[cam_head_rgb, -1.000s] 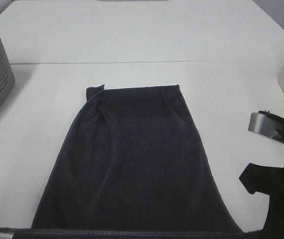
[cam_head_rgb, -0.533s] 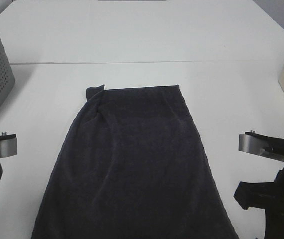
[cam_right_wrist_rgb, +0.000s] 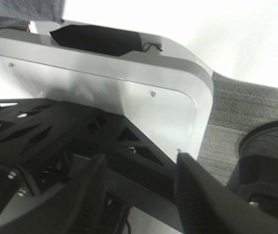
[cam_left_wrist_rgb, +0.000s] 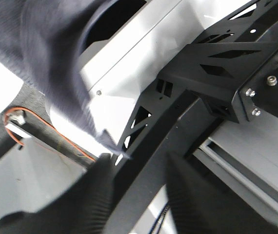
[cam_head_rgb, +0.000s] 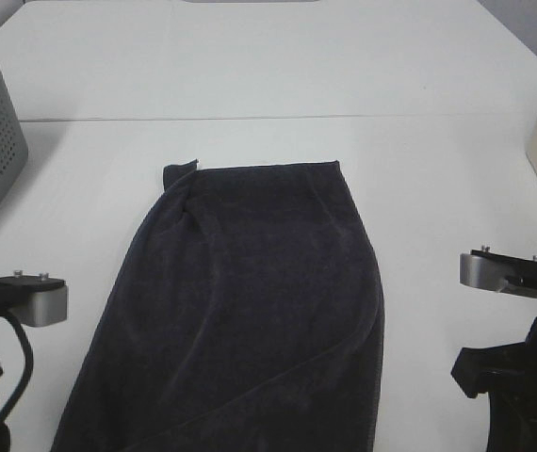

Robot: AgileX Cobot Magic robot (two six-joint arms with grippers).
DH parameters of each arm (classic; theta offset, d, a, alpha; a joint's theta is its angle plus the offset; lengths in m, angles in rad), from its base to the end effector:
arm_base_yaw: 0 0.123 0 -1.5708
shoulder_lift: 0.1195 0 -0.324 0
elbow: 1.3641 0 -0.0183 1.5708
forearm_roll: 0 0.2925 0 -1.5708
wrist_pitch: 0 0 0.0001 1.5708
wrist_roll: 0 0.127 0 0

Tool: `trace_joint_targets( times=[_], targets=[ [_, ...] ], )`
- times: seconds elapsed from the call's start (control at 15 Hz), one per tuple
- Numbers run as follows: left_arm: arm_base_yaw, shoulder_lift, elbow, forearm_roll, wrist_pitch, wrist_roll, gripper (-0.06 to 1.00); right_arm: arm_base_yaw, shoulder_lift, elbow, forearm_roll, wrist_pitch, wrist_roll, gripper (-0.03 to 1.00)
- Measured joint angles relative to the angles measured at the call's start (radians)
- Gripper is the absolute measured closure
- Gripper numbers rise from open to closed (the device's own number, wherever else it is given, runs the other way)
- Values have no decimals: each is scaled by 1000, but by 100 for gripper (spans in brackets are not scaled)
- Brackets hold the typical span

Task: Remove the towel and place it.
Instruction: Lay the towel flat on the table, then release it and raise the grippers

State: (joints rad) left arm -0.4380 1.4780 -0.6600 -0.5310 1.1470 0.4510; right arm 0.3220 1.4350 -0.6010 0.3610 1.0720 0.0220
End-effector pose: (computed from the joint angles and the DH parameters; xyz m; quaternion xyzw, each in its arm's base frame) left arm 0.1661 -0.1425 0.1561 -0.2808 -0.9225 0.2208 0.1461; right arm 0.1729 0.0992 0.1439 0.0423 -0.9809 -0.1228 0.1448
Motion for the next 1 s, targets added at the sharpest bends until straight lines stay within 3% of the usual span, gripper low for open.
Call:
trace_joint_targets(
  times=[0.07, 0.13, 0.2, 0.4, 0.73, 1.0],
  targets=[
    [0, 0, 0, 0, 0, 0, 56, 0, 0, 0, 0, 0, 0, 49],
    [-109, 1, 0, 1, -63, 0, 22, 0, 0, 0, 7, -4, 0, 42],
    [-136, 1, -2, 4, -76, 0, 10, 0, 0, 0, 7, -10, 0, 41],
    [-149, 1, -66, 9, -51, 0, 1, 0, 0, -1, 7, -32, 30, 40],
    [-149, 1, -232, 23, -23, -1, 1, 0, 1, -66, -1, -80, 29, 40],
    [-146, 2, -378, 154, -23, -96, 1, -47, 3, -193, -21, -177, 21, 40]
  ],
)
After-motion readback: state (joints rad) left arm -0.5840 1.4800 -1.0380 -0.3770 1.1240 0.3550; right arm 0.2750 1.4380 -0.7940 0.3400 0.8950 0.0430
